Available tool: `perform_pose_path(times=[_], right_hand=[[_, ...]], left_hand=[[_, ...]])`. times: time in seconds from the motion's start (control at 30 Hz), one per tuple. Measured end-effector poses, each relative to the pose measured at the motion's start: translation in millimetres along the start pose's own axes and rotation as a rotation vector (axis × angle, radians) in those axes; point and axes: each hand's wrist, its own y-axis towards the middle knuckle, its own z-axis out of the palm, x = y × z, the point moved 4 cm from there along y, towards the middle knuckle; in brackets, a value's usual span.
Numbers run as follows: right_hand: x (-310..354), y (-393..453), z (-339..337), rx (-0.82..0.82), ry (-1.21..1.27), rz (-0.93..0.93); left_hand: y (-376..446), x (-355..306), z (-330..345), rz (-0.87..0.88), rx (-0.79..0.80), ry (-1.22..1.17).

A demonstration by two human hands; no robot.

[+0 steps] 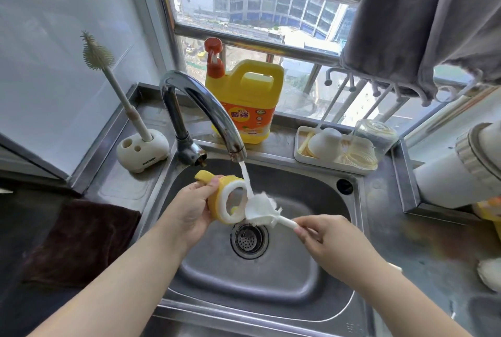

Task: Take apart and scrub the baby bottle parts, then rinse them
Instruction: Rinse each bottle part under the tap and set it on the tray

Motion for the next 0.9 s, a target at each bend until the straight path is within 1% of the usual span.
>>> perform_pose_path(times=[0.03, 0.1, 0.17, 0.2, 0.3, 0.43, 0.53, 0.6, 0.7, 0.77, 0.9], right_hand=[[-3, -1, -1, -0.004, -0.003, 0.035], [-8, -2, -6, -0.067, 0.056, 0.103], [-8, 3, -10, -0.133, 0.105, 0.139], [-6, 7, -10, -0.138, 0.117, 0.145], [1, 14, -7, -0.123, 0.133, 0.132], [4, 18, -3, -0.114, 0.156, 0.133], [7, 19, 1, -0.085, 0.176, 0.13], [8, 19, 3, -0.073, 0.179, 0.132], [8, 19, 5, -0.023, 0.148, 0.121], [11, 19, 9, 0.038, 0.108, 0.09], [18, 19, 17, 0.133, -0.053, 0.053]], left_hand=[[0, -1, -2, 0.005, -0.003, 0.078], [-1, -1, -5, -0.02, 0.003, 0.192], [-2, 3, -4, -0.089, 0.007, 0.196], [-3, 4, -3, -0.11, -0.005, 0.177], [-3, 6, -1, -0.093, -0.049, 0.194], [2, 11, -9, -0.048, -0.038, 0.436], [9, 17, -19, -0.003, -0.074, 0.647], [13, 24, -25, -0.018, -0.079, 0.737], [13, 29, -34, -0.056, -0.092, 0.77], [12, 29, -34, -0.053, -0.104, 0.736], [11, 24, -23, -0.067, -0.075, 0.669]])
